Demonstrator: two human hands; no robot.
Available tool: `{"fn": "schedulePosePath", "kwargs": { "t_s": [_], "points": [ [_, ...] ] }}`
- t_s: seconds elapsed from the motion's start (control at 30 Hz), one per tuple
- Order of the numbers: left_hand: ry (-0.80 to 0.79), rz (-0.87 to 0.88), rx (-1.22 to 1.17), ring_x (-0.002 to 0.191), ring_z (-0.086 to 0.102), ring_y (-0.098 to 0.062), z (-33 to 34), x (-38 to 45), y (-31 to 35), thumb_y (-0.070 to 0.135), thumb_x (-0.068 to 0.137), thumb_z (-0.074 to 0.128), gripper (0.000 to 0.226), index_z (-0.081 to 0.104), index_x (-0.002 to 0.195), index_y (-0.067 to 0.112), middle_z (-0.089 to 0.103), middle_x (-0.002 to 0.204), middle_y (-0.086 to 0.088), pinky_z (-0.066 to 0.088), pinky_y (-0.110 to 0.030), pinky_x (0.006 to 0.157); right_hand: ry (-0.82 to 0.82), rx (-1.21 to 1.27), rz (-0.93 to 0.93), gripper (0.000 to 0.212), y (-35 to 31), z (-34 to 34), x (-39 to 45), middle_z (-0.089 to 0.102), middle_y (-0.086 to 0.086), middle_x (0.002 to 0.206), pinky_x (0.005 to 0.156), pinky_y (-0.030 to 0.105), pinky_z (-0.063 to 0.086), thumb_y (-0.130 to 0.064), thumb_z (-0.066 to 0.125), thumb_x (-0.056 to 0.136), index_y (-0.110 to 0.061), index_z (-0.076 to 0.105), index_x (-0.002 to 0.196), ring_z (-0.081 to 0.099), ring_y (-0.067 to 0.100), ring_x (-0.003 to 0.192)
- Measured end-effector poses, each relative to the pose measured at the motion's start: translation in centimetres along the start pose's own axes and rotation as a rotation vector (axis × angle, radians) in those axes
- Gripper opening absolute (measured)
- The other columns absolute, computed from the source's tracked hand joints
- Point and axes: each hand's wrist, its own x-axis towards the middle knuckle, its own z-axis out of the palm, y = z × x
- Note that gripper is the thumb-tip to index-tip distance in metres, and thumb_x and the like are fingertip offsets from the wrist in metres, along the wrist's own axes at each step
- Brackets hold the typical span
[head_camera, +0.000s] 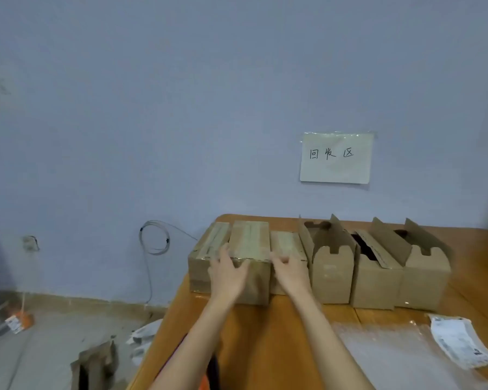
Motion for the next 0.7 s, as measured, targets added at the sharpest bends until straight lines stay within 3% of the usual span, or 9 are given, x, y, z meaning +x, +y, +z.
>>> {"fn": "schedulePosePath", "kwargs": {
  "t_s": [0.1, 0.2, 0.37, 0.47, 0.57, 0.63, 0.7],
  "points": [
    [-0.022, -0.019, 0.035, 0.141, 0.027, -0.027, 0.3, 0.5, 0.1, 0.031, 0.094, 0.058, 0.064, 0.027, 0.149, 0.024, 0.032, 0.153, -0.007, 0.027, -0.04, 0.112, 0.029, -0.115, 0.013, 0.046, 0.1, 1.3, 0.0, 0.064, 0.0, 0.096, 0.083, 0.039, 0.05, -0.06, 0.043, 0.092, -0.017, 0.059, 0.095, 0.061, 0.025, 0.094],
    [-0.062, -0.062, 0.026, 0.139, 0.029, -0.028, 0.5, 0.6, 0.2, 0.033, 0.094, 0.057, 0.06, 0.031, 0.147, 0.029, 0.035, 0.15, -0.008, 0.029, -0.04, 0.111, 0.073, -0.136, 0.022, 0.044, 0.0, 2.0, -0.6, 0.061, 0.002, 0.104, 0.084, 0.038, 0.048, -0.058, 0.043, 0.093, -0.017, 0.057, 0.103, 0.059, 0.026, 0.1],
    [-0.005, -0.08, 0.099, 0.122, 0.047, -0.028, 0.1, -0.6, 0.5, 0.036, 0.093, 0.057, 0.049, 0.042, 0.138, 0.028, 0.04, 0.137, -0.011, 0.038, -0.035, 0.101, 0.145, -0.165, -0.013, 0.037, -0.5, 1.8, -1.8, 0.063, 0.006, 0.091, 0.075, 0.035, 0.046, -0.05, 0.044, 0.096, -0.015, 0.048, 0.084, 0.057, 0.027, 0.087],
    [0.035, -0.018, 0.17, 0.114, 0.052, -0.027, -1.0, -2.4, 0.6, 0.04, 0.093, 0.055, 0.037, 0.047, 0.128, 0.03, 0.042, 0.131, -0.008, 0.038, -0.028, 0.088, 0.141, -0.219, -0.051, 0.042, -0.6, 0.4, -3.2, 0.058, 0.001, 0.08, 0.067, 0.032, 0.042, -0.057, 0.039, 0.095, -0.02, 0.042, 0.075, 0.056, 0.023, 0.079],
    [0.016, 0.083, 0.296, 0.097, 0.055, -0.022, -2.6, -4.0, 0.4, 0.045, 0.093, 0.051, 0.029, 0.045, 0.117, 0.03, 0.05, 0.119, -0.005, 0.039, -0.029, 0.076, 0.105, -0.303, -0.073, 0.05, -0.6, -1.6, -4.5, 0.055, -0.002, 0.072, 0.07, 0.035, 0.045, -0.064, 0.036, 0.093, -0.021, 0.043, 0.069, 0.057, 0.023, 0.074],
    [-0.007, 0.122, 0.369, 0.097, 0.057, -0.026, -3.6, -4.9, 0.4, 0.047, 0.092, 0.049, 0.037, 0.041, 0.124, 0.028, 0.057, 0.118, -0.007, 0.044, -0.035, 0.076, 0.055, -0.38, -0.085, 0.056, -0.7, -2.6, -5.7, 0.054, -0.002, 0.068, 0.071, 0.035, 0.048, -0.068, 0.031, 0.092, -0.02, 0.045, 0.067, 0.055, 0.022, 0.069],
    [-0.012, 0.143, 0.39, 0.108, 0.059, -0.032, -4.4, -5.9, 0.7, 0.047, 0.093, 0.049, 0.055, 0.032, 0.14, 0.022, 0.059, 0.125, -0.011, 0.048, -0.041, 0.087, 0.048, -0.46, -0.101, 0.061, -0.9, -3.3, -7.1, 0.062, 0.002, 0.08, 0.079, 0.039, 0.05, -0.071, 0.027, 0.091, -0.017, 0.054, 0.08, 0.06, 0.025, 0.079]
  ]
}}
